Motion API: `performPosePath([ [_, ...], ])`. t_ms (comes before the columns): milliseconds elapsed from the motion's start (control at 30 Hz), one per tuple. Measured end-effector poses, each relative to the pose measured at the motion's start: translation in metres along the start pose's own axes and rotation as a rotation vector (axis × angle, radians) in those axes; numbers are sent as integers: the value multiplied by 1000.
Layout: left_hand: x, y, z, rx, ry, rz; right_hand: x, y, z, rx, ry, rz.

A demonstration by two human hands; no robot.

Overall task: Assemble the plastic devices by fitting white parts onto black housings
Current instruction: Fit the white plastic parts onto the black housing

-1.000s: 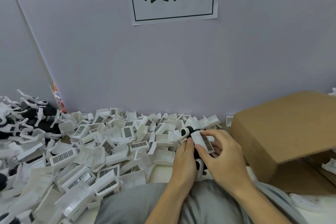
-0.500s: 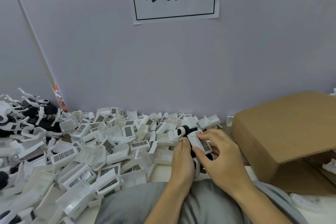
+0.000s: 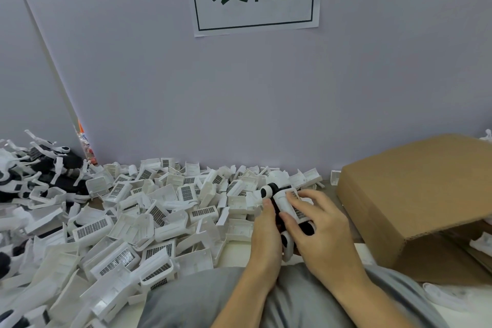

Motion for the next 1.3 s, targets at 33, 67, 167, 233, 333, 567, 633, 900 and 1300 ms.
performPosePath([
  [33, 1, 0, 0, 2, 27, -4, -1, 1, 0, -4, -8, -3],
  [67, 3, -1, -1, 14, 47, -5, -1, 2, -1, -23, 2, 2],
  [167, 4, -5, -2, 50, 85, -101, 0, 5, -3, -78, 90, 17],
  [233, 3, -7, -2, 42, 68, -143, 0, 6, -2, -72, 111, 38],
  [333, 2, -8, -1, 34, 24, -158, 0, 9, 0, -42, 77, 130],
  [567, 2, -5, 2, -26, 25, -206, 3, -2, -1, 182, 128, 210],
  [633, 2, -4, 3, -32, 15, -186, 3, 2, 0, 135, 134, 193],
  [900, 5, -7, -2, 49, 21, -11, 1, -1, 0, 74, 159, 68],
  [1300, 2, -2, 1, -92, 30, -97, 4, -4, 6, 173, 182, 11],
])
Point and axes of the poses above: each hand's wrist, its own z-axis towards the middle knuckle, its own x-axis out of the palm, y = z × x, the point moved 5 cm from there along z, towards the middle knuckle, and after that the axes turned 9 degrees about -y, right-handed, at the moved point
